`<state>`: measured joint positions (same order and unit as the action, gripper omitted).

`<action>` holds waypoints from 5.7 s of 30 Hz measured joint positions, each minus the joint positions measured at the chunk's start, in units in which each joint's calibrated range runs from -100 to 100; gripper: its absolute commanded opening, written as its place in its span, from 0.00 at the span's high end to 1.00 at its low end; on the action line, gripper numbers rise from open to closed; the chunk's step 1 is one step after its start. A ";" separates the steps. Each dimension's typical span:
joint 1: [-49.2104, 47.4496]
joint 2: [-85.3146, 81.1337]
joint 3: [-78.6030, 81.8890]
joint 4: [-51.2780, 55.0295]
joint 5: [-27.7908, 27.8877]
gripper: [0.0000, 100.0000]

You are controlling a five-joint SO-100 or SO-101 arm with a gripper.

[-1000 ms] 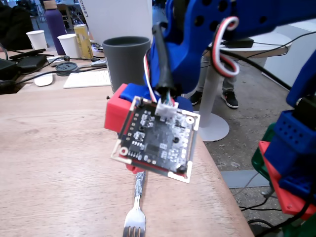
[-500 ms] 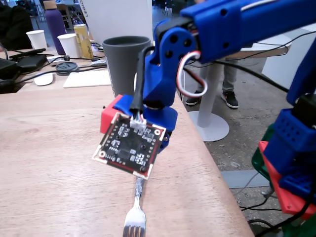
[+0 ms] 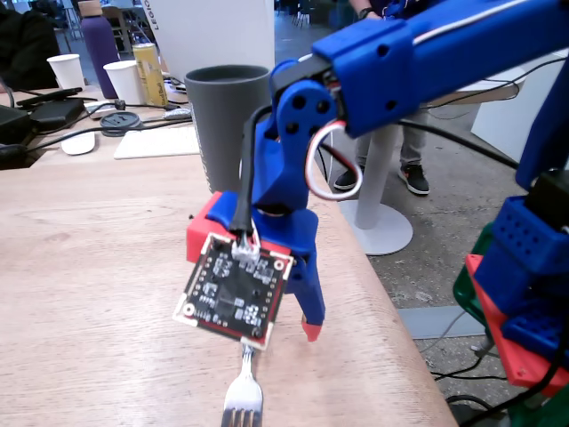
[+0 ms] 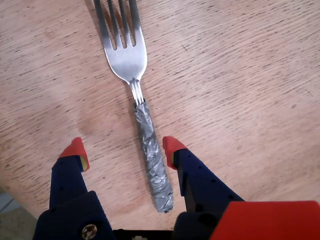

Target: Grab the fork and place it in gray glass

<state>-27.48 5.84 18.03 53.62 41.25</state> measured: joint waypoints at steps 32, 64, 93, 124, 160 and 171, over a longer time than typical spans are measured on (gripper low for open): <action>-0.38 15.13 -10.73 0.08 -0.34 0.99; 4.88 -19.54 -6.49 0.58 -1.81 1.00; 4.23 -25.08 4.06 0.08 -34.77 1.00; 25.46 -47.30 18.21 -54.41 -32.04 1.00; 35.79 -32.17 23.81 -42.90 -32.38 0.77; 37.48 -34.59 19.84 -42.48 -32.48 0.77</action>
<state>10.00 -28.75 37.87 11.14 8.77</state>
